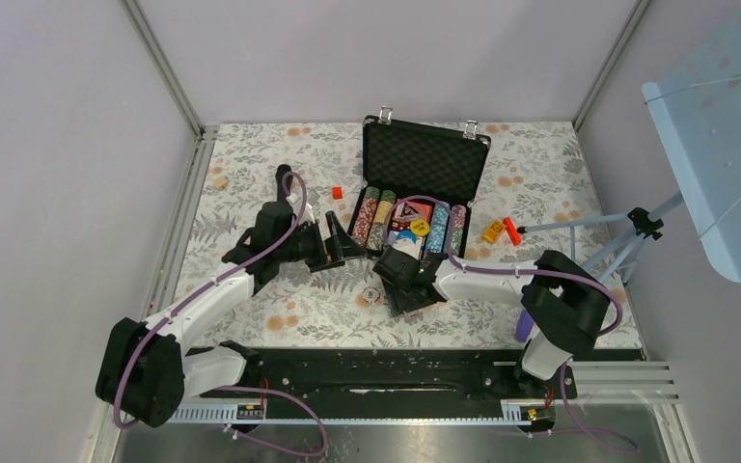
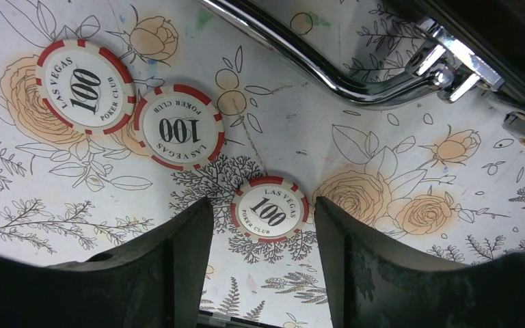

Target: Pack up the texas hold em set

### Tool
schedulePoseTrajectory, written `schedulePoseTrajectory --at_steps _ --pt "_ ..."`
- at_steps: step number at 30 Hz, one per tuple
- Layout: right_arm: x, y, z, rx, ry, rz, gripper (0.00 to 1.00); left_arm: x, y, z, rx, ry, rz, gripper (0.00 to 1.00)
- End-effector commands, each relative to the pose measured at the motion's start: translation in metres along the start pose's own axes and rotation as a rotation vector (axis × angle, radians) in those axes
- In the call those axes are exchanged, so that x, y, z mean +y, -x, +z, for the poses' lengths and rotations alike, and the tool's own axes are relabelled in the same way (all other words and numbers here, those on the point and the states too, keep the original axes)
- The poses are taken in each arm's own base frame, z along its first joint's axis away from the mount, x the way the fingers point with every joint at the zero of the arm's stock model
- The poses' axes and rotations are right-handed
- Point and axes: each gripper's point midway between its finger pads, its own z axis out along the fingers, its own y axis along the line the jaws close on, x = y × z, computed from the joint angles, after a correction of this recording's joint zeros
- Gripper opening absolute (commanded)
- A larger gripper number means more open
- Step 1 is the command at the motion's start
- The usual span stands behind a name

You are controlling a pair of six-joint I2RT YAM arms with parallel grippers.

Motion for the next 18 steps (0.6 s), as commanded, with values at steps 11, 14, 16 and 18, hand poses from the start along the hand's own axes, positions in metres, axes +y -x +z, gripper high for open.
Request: schedulePoseTrajectory --at_steps 11,14,16,18 --pt "-0.0176 -0.0474 0.0073 0.148 -0.057 0.003 0.59 -0.012 0.0117 0.0005 -0.033 -0.028 0.036 0.95" --pt "-0.0174 -0.0482 0.0073 0.149 -0.057 0.0 0.54 -0.0112 0.0106 0.0 -0.033 -0.027 0.034 0.95" --pt "-0.0179 -0.0497 0.0077 0.154 -0.058 0.0 0.53 -0.0112 0.0104 -0.0006 -0.035 -0.027 0.036 0.95" --pt "-0.0178 -0.0502 0.0074 0.155 -0.056 0.0 0.54 -0.0115 0.0105 -0.0008 -0.036 -0.028 0.037 0.95"
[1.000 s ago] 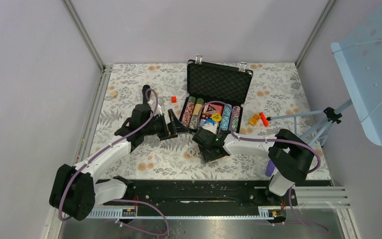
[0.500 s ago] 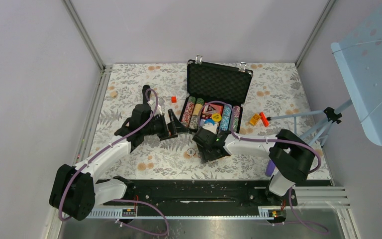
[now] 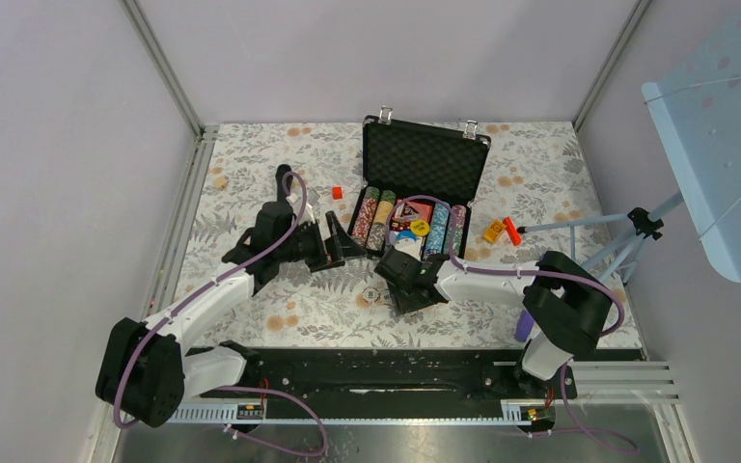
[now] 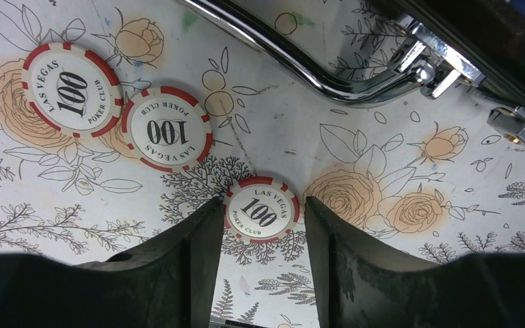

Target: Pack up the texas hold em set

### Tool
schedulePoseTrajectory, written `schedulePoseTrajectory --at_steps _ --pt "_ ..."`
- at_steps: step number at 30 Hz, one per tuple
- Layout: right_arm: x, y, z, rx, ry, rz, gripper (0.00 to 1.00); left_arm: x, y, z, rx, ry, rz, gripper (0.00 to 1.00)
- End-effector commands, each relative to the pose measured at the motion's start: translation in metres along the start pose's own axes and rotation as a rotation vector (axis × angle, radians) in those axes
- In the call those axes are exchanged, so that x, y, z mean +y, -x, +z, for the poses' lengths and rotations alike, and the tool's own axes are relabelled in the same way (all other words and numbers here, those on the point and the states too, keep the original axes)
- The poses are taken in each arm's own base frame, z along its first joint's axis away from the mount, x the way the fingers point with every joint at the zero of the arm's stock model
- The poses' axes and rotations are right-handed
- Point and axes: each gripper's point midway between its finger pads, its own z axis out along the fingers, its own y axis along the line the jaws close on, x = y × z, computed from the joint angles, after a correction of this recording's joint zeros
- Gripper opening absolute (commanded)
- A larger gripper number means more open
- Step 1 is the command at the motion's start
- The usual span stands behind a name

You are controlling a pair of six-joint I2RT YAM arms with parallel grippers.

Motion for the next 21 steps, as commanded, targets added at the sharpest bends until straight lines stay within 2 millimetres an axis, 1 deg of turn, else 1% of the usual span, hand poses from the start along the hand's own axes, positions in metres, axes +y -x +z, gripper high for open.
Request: schedulePoseTrajectory --at_steps 1,4,7,12,21 --pt "-0.0146 -0.0497 0.0065 0.168 -0.043 -0.006 0.55 -0.011 0.0104 -0.0006 -0.035 -0.027 0.036 0.95" --pt "-0.0145 -0.0505 0.0043 0.169 -0.044 -0.01 0.59 -0.0113 0.0107 -0.0005 -0.036 -0.027 0.036 0.95" --pt "-0.0136 -0.052 0.0028 0.173 -0.046 -0.015 0.6 -0.0111 0.0108 -0.0001 -0.035 -0.026 0.034 0.95" --pt "-0.0096 -0.0551 0.0024 0.18 -0.041 -0.02 0.57 -0.0109 0.0101 -0.0003 -0.033 -0.027 0.035 0.95" --pt "-0.008 -0.0576 -0.0009 0.18 -0.045 -0.027 0.57 -0.0106 0.0093 -0.001 -0.035 -0.027 0.034 0.95"
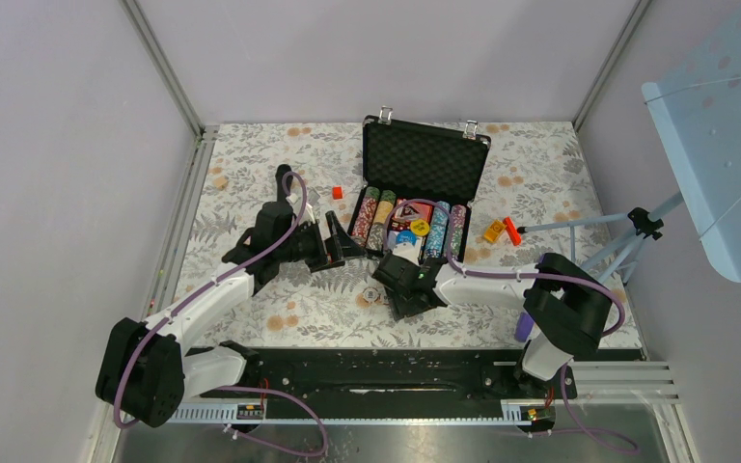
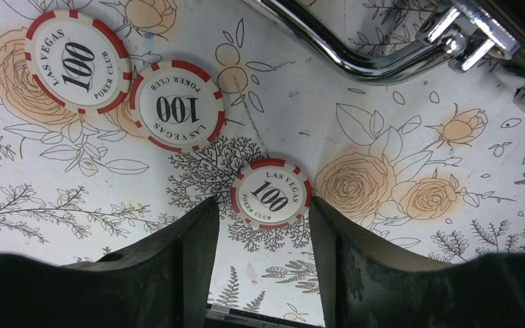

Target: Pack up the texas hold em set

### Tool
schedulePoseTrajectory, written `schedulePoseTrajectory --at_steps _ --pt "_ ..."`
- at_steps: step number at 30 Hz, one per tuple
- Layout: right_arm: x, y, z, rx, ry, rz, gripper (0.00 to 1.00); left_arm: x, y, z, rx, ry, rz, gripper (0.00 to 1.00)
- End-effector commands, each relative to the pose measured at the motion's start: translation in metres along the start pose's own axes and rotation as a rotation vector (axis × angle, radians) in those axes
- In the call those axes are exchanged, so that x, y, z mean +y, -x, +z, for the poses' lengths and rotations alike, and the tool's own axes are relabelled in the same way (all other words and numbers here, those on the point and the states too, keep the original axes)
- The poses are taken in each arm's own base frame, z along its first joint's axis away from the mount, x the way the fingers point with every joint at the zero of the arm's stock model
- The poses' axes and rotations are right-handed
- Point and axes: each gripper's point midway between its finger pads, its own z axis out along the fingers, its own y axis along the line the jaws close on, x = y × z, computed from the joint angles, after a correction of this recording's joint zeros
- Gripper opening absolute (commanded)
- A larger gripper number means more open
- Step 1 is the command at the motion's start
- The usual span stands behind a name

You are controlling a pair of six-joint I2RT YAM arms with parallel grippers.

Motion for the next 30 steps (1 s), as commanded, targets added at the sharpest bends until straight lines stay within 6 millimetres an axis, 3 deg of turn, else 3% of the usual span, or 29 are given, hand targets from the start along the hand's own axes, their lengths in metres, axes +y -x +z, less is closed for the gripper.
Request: schedulePoseTrajectory --at_steps 1,18,23,30 --pt "-0.012 -0.049 0.003 0.167 -0.045 -0.01 0.57 -0.011 0.009 -0.001 -0.036 -0.027 0.035 0.95" --pt "-0.01 -0.047 0.009 0.152 -0.048 -0.035 0.54 -0.009 0.008 -0.002 -0.034 -0.023 0.034 0.95" --pt "-0.012 -0.041 0.016 0.141 -0.081 -0.06 0.63 -0.01 0.009 -0.001 -0.033 -0.024 0.034 0.95" --pt "-0.009 -0.034 0.021 0.143 -0.097 -0.063 0.63 -0.012 0.01 -0.003 -0.032 -0.018 0.043 0.95"
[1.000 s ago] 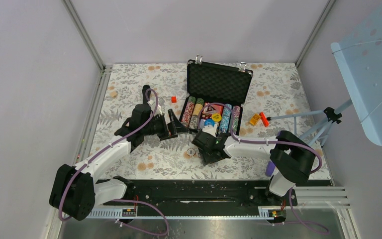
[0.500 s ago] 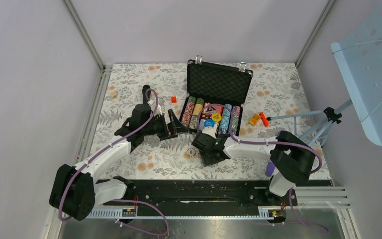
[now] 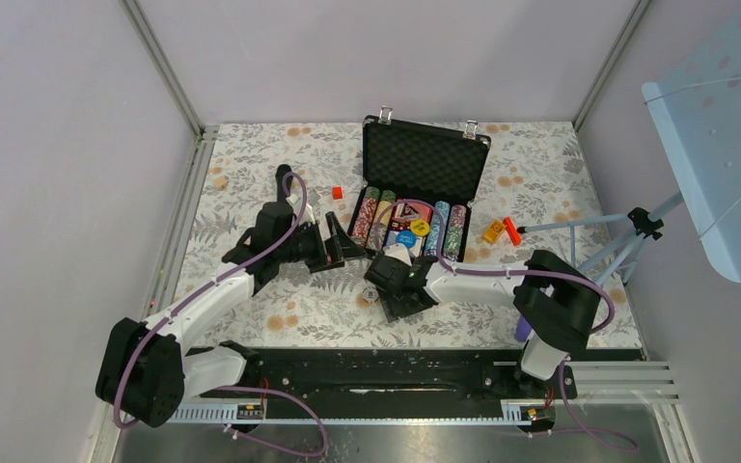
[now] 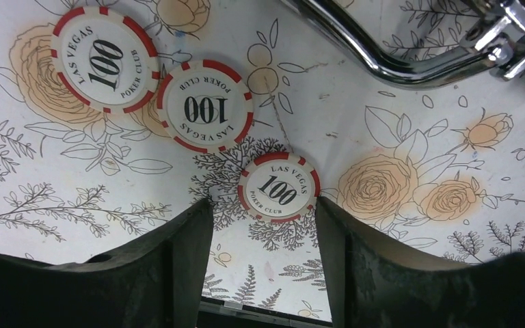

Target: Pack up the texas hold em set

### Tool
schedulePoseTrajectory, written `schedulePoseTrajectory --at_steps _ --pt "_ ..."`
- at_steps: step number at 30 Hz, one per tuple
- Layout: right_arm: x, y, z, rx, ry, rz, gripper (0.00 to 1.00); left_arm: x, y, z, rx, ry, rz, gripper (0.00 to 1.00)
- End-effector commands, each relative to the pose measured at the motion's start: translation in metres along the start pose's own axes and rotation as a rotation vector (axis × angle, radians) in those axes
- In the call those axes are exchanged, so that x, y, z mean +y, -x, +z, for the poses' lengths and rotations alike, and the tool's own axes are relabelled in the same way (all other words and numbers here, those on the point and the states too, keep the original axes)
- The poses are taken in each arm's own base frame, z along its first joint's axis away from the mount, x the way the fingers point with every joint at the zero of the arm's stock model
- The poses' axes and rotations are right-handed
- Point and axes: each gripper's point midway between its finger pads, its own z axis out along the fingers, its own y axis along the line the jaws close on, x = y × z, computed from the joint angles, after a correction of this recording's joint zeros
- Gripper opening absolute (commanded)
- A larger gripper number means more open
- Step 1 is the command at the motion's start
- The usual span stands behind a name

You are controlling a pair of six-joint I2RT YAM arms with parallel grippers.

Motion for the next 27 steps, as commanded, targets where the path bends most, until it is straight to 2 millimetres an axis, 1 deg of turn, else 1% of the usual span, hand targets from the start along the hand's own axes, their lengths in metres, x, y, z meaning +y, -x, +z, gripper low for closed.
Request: schedulePoseTrajectory --at_steps 1,12,22,27 --pt "-0.018 -0.033 0.021 0.118 -0.086 -0.036 0.62 -0.013 0.011 -0.003 -0.036 -0.021 0.048 0.95" --pt "-0.028 -0.03 0.026 0.125 -0.107 -0.023 0.61 -0.013 0.012 -0.002 -0.035 -0.019 0.046 0.95" --pt "-0.028 -0.022 0.029 0.125 -0.099 -0.014 0.6 -0.013 0.012 -0.003 -0.036 -0.019 0.046 0.95" --pt "-0.029 -0.028 0.029 0.138 -0.09 -0.01 0.57 -0.012 0.011 -0.003 -0.037 -0.018 0.046 0.95"
